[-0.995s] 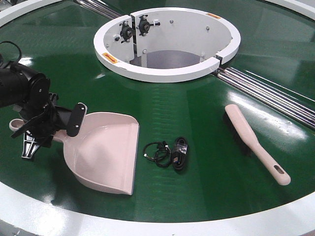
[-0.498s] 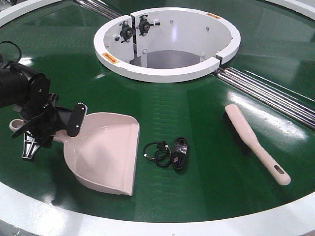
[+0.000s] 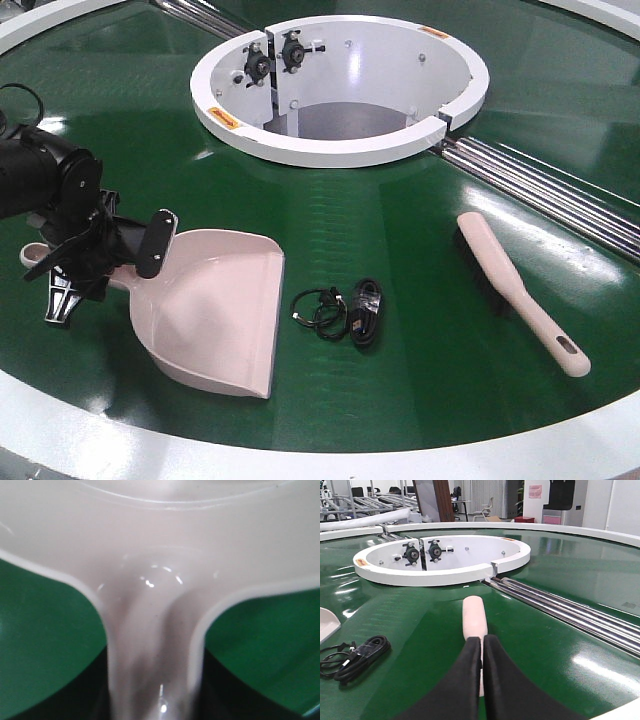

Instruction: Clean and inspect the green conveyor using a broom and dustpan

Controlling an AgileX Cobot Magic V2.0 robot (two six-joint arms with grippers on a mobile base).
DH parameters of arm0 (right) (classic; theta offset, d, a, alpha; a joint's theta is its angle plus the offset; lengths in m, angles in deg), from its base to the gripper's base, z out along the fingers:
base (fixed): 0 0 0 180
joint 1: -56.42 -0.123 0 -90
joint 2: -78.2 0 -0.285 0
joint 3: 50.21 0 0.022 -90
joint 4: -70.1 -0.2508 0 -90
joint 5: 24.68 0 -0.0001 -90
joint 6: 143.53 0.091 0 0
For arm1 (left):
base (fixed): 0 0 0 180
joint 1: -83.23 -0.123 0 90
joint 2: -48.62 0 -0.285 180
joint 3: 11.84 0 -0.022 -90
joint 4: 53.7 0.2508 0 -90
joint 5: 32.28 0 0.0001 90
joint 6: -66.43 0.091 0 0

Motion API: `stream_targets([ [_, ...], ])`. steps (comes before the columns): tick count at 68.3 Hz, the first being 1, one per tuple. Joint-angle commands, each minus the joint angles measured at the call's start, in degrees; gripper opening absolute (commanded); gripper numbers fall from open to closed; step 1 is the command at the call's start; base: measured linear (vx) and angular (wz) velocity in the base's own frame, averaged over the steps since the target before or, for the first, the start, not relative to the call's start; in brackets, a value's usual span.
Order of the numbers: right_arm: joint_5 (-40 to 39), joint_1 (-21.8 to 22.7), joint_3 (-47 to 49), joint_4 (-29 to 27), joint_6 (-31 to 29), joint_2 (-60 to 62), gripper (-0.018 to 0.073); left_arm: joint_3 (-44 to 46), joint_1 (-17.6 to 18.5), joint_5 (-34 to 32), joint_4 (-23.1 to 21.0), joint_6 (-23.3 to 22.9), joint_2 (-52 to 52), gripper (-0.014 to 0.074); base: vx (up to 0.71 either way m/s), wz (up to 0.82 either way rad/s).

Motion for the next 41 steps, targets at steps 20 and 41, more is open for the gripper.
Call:
stream_targets([
  [20, -10.81, 0.1, -0.02, 0.37, 0.34, 0.56, -0.0008, 1.22, 0.86, 1.1, -0.07, 1.7, -3.05, -0.0006, 0.0, 0.0],
  [41, -8.82, 0.1, 15.04, -0.66, 1.22, -8.35, -0.0008, 1.22, 0.86, 1.1, -0.07, 1.7, -3.05, -0.0006, 0.0, 0.0],
])
